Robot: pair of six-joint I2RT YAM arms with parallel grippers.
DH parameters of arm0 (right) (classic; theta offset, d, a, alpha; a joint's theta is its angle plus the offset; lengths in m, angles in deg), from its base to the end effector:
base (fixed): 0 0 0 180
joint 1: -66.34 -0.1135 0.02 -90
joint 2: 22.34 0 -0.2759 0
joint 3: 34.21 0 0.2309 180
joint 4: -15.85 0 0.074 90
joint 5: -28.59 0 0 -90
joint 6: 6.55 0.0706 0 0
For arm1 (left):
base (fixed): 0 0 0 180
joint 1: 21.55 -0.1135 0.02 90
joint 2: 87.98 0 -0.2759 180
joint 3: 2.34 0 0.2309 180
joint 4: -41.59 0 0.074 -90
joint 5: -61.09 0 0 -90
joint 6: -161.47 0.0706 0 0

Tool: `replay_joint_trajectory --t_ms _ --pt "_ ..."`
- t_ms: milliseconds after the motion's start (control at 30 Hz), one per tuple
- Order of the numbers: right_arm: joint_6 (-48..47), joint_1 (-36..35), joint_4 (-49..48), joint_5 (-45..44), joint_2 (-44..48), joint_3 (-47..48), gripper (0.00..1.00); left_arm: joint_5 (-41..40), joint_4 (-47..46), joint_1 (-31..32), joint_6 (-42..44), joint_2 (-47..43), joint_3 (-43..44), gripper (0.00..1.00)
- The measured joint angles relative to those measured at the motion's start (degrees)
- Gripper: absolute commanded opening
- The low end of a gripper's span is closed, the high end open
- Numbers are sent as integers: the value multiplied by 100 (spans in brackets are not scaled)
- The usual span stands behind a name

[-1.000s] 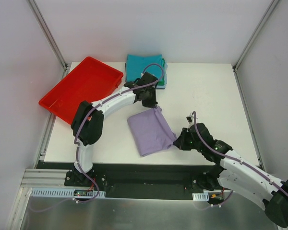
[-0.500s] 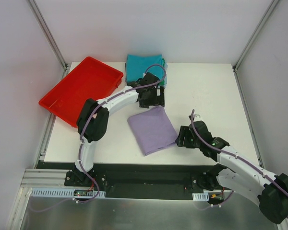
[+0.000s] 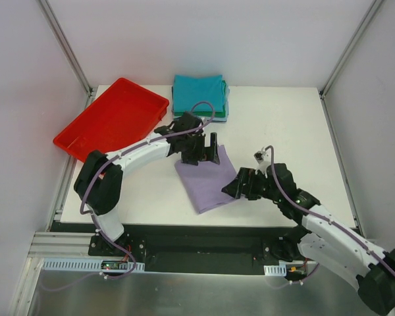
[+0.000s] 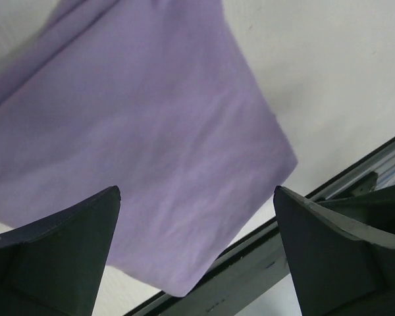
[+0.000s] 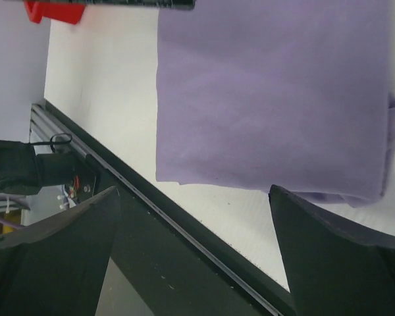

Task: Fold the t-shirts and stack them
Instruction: Put the neatly folded tshirt into the corner of the board with both arms

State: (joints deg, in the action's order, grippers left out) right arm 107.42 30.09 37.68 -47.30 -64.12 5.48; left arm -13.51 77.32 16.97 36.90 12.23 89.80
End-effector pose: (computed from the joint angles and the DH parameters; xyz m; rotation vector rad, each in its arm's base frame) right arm 0.1311 0.1175 0.2311 -0.3906 2.0587 0.9051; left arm 0.3013 -0.2638 0.2543 0.2299 2.4896 -0.9051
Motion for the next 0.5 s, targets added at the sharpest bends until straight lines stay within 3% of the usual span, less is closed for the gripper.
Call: replay_joint_trajectory --t_ms 133,500 --pt "155 2 -457 280 -960 4 96 101 -122 0 -208 -46 -686 99" --pt "-236 636 -308 -122 -3023 793 96 35 -632 2 -846 -17 -1600 99"
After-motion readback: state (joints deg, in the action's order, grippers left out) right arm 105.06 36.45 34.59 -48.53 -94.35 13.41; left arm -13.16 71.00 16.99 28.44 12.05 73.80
